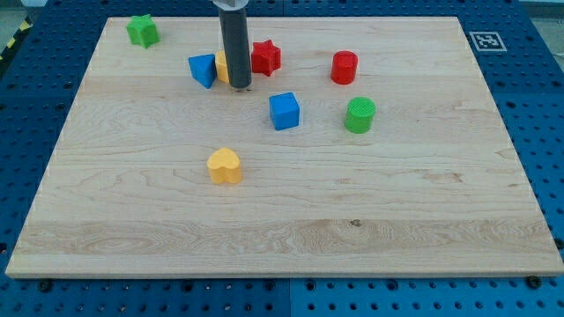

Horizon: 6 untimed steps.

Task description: Slide the yellow hexagon to the top right side of the blue triangle

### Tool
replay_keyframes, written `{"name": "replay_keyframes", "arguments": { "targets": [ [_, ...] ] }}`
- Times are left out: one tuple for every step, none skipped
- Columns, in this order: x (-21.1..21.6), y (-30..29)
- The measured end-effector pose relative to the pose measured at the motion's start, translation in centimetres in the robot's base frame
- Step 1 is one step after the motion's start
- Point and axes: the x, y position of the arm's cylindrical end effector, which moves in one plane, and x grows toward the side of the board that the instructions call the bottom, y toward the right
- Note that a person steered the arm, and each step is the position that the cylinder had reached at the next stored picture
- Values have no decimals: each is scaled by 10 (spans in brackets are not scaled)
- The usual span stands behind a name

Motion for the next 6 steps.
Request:
{"name": "replay_keyframes", "arguments": {
  "targets": [
    [-3,-3],
    [-14,-14],
    [-23,-22],
    [-34,-36],
    [-39,-47],
    [-40,-61]
  ]
}}
